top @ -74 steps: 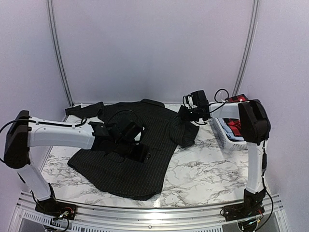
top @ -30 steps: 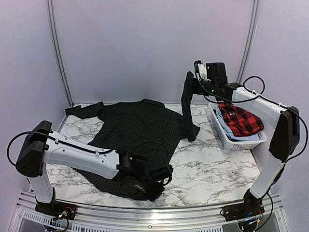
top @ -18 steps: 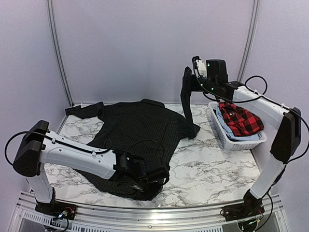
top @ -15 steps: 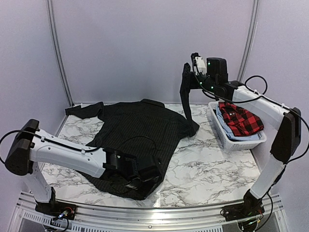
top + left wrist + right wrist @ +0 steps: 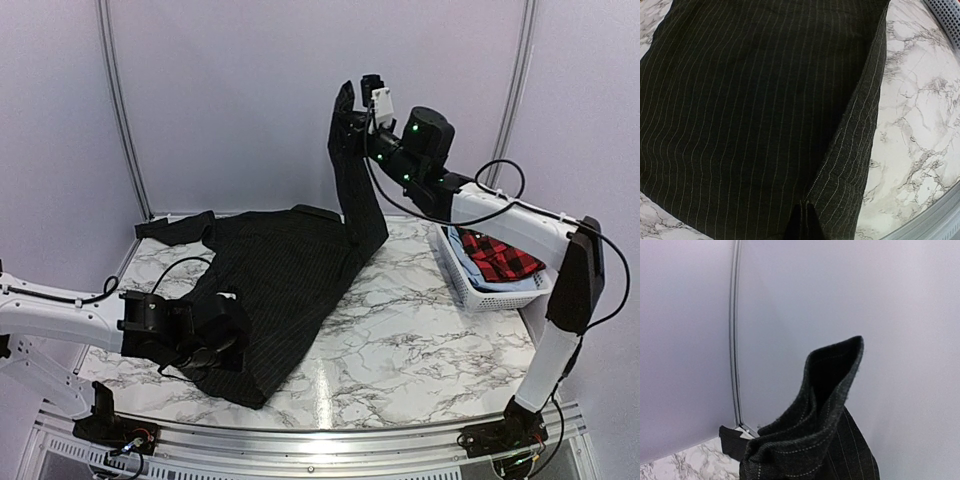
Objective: Fold and stack the long sleeve shirts
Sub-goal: Pick up the flattened shirt from the center of the board, then fold the flattened shirt at the center of the board.
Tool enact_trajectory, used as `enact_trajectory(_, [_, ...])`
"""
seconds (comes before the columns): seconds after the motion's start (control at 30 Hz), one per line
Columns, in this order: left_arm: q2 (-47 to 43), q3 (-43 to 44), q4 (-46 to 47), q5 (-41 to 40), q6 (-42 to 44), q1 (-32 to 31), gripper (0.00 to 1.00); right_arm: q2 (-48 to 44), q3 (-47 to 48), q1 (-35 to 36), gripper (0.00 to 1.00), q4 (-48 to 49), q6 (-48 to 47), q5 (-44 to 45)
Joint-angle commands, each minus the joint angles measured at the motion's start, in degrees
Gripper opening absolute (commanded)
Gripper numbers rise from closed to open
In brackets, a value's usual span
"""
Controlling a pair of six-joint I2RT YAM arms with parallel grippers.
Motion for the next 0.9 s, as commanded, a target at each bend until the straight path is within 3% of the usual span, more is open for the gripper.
enact_trajectory(0.0, [-4.79,-5.18,-0.77,-3.19,-9.63,0.45,0.00,4.65,2.55,5.82,0.00,14.23,-7.02,2.30])
enact_trajectory(0.27, [-10.43,-11.16,-1.17,-3.09,-16.21,-0.48,0.00,10.45,4.84,9.76,0.00,22.83,-9.50,10.12])
enact_trajectory(0.67, [-10.51,-8.40,-5.42,-9.41,-18.01,-5.87,0.00,10.80,4.61,10.61,0.00,29.39,-9.11,11.85])
enact_trajectory(0.87, [-7.36,-8.15,-7.52,-8.71,-21.38,-7.53,0.00,10.82,3.94,10.63,0.00,29.05,-9.42,12.72])
